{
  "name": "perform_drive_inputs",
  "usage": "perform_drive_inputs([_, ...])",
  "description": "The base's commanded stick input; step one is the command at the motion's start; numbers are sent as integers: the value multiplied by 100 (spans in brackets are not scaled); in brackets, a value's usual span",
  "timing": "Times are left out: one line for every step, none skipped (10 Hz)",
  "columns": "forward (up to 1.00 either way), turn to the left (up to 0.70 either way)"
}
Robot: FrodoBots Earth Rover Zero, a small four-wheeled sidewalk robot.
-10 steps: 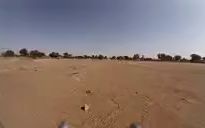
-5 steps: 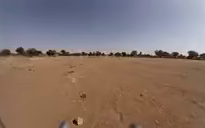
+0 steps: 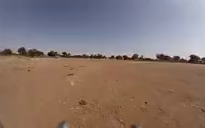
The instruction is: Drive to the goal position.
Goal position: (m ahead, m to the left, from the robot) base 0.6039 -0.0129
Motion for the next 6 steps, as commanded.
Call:
perform_drive_inputs([70, 0])
perform_drive_inputs([70, 0])
perform_drive_inputs([70, 0])
perform_drive_inputs([70, 0])
perform_drive_inputs([70, 0])
perform_drive_inputs([70, 0])
